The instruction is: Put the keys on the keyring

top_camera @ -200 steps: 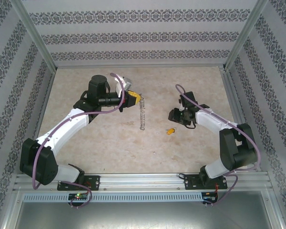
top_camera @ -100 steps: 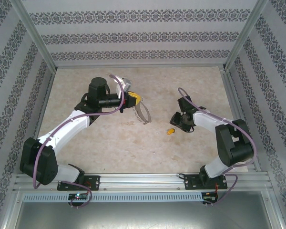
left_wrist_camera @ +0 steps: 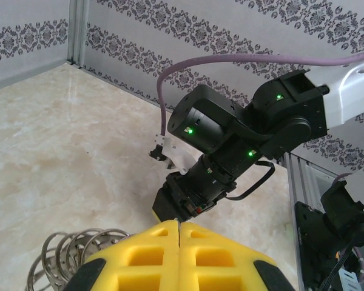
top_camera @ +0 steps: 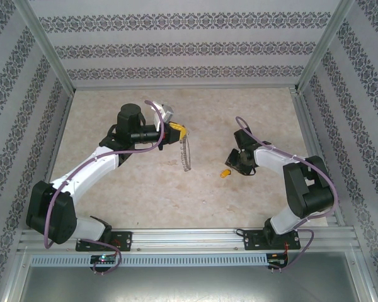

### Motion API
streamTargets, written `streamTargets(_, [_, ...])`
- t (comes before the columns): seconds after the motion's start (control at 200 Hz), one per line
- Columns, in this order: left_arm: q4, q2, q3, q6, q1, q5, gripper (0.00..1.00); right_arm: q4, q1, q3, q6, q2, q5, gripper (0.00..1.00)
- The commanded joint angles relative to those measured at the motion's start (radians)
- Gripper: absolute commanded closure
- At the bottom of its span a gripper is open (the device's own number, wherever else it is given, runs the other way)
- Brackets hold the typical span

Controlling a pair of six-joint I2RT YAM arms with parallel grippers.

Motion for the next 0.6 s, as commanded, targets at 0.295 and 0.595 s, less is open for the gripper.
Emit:
streamTargets(0.295, [0.095,-0.03,-0.008,-0.022,-0.007,0.027,1.0,0.005,0.029,-0.038,0.008,-0.032,-0.031,0.94])
streamTargets(0.595, [0.102,-0.031,-0.01,-0.03,-0.007,0.03,1.0,-0.007,0.022,-0.028,-0.015,-0.062,-0.019,1.0])
